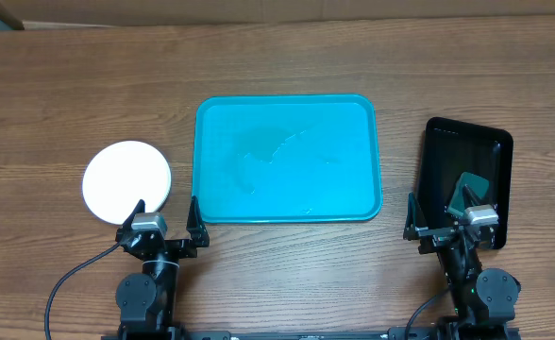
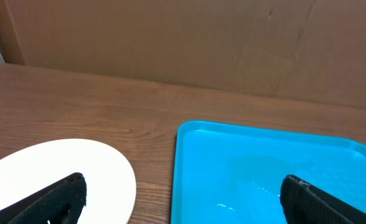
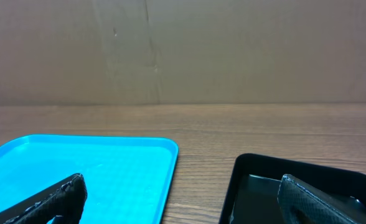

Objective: Clean dirty plates on tray and stack at the side

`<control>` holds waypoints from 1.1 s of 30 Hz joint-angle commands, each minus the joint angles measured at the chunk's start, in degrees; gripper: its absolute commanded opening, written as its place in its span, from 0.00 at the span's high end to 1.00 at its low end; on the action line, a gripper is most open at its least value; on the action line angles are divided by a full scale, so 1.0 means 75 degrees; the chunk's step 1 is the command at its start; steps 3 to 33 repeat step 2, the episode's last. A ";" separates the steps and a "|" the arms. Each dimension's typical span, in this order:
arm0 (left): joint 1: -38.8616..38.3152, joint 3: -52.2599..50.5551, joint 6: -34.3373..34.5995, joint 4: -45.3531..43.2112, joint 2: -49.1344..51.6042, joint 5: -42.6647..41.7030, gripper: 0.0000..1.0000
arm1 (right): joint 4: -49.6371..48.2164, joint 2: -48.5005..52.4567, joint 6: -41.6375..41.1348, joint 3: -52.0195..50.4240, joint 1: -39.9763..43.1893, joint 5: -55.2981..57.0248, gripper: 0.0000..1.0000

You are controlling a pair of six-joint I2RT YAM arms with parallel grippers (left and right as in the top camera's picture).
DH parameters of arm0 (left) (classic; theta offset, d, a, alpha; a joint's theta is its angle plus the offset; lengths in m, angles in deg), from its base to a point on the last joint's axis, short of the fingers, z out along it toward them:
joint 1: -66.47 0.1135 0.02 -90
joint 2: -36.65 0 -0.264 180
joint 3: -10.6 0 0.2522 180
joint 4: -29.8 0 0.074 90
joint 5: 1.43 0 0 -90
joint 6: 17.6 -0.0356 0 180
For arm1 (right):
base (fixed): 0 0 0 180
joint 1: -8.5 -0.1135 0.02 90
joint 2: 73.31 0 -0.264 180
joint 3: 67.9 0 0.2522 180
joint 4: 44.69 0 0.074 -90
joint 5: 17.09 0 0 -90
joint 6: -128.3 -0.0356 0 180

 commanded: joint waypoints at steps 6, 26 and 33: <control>0.0041 -0.0023 0.0050 -0.0009 -0.0061 -0.0087 0.00 | -0.0026 -0.0076 0.0055 -0.0076 -0.0041 0.0073 0.00; 0.0041 -0.0023 0.0050 -0.0009 -0.0061 -0.0087 0.00 | -0.0026 -0.0076 0.0055 -0.0076 -0.0041 0.0073 0.00; 0.0041 -0.0023 0.0050 -0.0009 -0.0061 -0.0087 0.00 | -0.0026 -0.0076 0.0055 -0.0076 -0.0041 0.0073 0.00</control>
